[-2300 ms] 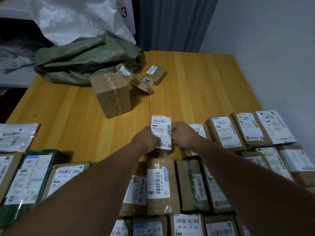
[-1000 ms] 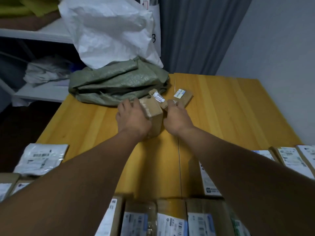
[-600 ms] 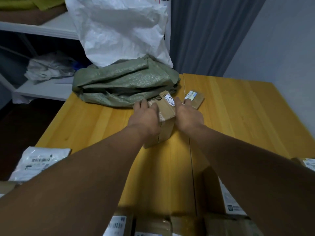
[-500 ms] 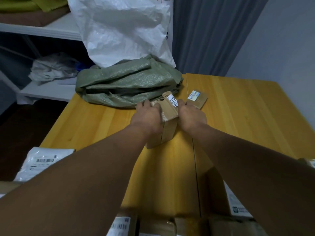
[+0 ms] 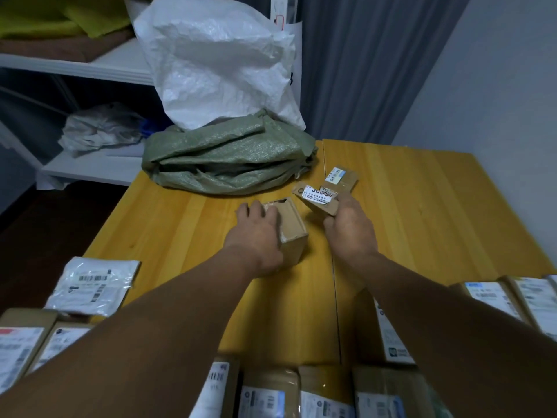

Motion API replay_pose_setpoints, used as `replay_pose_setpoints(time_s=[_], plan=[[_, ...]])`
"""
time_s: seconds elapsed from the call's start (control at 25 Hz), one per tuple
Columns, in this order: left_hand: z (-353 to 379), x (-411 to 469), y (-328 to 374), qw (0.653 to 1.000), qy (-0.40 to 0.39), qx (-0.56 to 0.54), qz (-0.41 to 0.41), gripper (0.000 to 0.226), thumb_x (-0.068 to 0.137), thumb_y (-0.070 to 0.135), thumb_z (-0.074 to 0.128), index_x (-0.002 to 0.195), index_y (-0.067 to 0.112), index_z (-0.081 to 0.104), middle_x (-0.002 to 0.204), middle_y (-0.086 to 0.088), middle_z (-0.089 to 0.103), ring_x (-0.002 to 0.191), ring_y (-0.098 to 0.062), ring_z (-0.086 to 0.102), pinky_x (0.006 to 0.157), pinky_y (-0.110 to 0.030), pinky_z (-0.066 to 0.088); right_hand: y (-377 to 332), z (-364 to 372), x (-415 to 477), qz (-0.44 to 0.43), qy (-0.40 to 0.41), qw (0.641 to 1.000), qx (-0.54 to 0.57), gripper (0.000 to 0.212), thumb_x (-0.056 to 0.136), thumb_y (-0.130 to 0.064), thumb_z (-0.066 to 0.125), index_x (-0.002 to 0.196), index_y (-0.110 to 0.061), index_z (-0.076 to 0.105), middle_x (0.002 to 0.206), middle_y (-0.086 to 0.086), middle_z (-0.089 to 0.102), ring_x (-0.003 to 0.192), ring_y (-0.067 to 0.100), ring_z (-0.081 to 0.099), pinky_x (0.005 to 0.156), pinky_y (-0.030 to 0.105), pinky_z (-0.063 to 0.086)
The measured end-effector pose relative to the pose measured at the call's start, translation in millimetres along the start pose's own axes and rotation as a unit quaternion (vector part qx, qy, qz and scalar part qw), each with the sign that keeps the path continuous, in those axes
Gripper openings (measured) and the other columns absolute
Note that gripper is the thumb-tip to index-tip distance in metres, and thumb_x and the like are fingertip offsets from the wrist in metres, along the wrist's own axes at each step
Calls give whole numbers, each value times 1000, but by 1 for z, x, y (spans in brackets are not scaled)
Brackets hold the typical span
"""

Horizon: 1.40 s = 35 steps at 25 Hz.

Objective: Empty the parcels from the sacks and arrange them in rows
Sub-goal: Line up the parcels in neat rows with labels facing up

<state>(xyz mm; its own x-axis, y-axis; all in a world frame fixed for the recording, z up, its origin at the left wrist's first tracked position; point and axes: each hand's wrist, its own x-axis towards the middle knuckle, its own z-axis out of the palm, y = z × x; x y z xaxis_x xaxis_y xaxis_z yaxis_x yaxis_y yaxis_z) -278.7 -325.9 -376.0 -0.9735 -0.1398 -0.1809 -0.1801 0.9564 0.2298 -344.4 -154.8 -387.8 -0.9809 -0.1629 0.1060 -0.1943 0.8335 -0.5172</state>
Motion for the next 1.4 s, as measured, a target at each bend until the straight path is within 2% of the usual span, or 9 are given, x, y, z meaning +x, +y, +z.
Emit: replay_pose_setpoints(time_s=[0.16, 0.32, 0.48, 0.6, 0.8, 1.04, 1.28, 1.4], plan=[[-6, -34, 6, 999, 14, -33, 17, 81, 73, 37, 74, 138, 19, 31, 137, -6, 31, 129, -28, 27, 105, -41, 42, -3, -29, -24, 22, -36, 998, 46, 38, 91, -17, 63, 124, -15, 46, 116, 8, 62, 100, 31, 62, 70, 32, 41], [8, -75, 18, 999, 12, -16, 32, 109, 73, 29, 81, 154, 15, 8, 140, -5, 22, 128, -26, 26, 103, -36, 43, -9, -44, -52, 54, -82, 994, 39, 34, 90, -28, 65, 114, -15, 45, 106, 8, 65, 90, 31, 61, 66, 32, 41], [22, -96, 17, 1000, 4, 9, 16, 83, 78, 22, 76, 145, 16, 28, 141, -8, 24, 128, -25, 27, 102, -34, 43, -12, -48, -67, 51, -107, 993, 26, 34, 89, -33, 65, 110, -15, 45, 102, 6, 64, 88, 30, 61, 64, 33, 43], [32, -104, 15, 1000, -21, -2, -15, 65, 85, 17, 68, 140, 14, 34, 141, -9, 27, 128, -26, 28, 102, -35, 43, -6, -47, -75, 55, -115, 991, 29, 32, 90, -34, 63, 108, -14, 47, 97, 5, 64, 83, 29, 61, 58, 32, 41], [49, -108, 5, 997, -58, -14, -41, 66, 88, 18, 66, 144, 12, 31, 141, -11, 31, 129, -28, 31, 105, -37, 41, -1, -43, -80, 51, -136, 989, 39, 28, 90, -32, 62, 105, -12, 49, 92, 5, 63, 78, 24, 61, 52, 30, 37], [53, -110, -1, 994, -100, -15, -51, 51, 96, 21, 55, 145, 18, 39, 143, -10, 35, 129, -29, 35, 106, -39, 40, 0, -42, -85, 60, -123, 990, 41, 28, 90, -35, 62, 104, -14, 50, 92, 2, 64, 71, 15, 58, 50, 27, 36], [50, -107, -12, 991, -124, 7, -57, 46, 98, 20, 51, 142, 17, 41, 143, -11, 36, 130, -30, 38, 106, -41, 42, -3, -39, -83, 73, -130, 986, 75, 26, 89, -34, 59, 106, -15, 51, 92, 1, 65, 77, 18, 63, 57, 31, 47], [47, -105, -14, 989, -130, -1, -72, 43, 97, 21, 51, 139, 14, 47, 138, -12, 40, 124, -30, 45, 102, -39, 44, -4, -37, -79, 81, -128, 984, 94, 25, 91, -36, 58, 107, -17, 52, 93, 0, 67, 81, 20, 66, 67, 38, 56]])
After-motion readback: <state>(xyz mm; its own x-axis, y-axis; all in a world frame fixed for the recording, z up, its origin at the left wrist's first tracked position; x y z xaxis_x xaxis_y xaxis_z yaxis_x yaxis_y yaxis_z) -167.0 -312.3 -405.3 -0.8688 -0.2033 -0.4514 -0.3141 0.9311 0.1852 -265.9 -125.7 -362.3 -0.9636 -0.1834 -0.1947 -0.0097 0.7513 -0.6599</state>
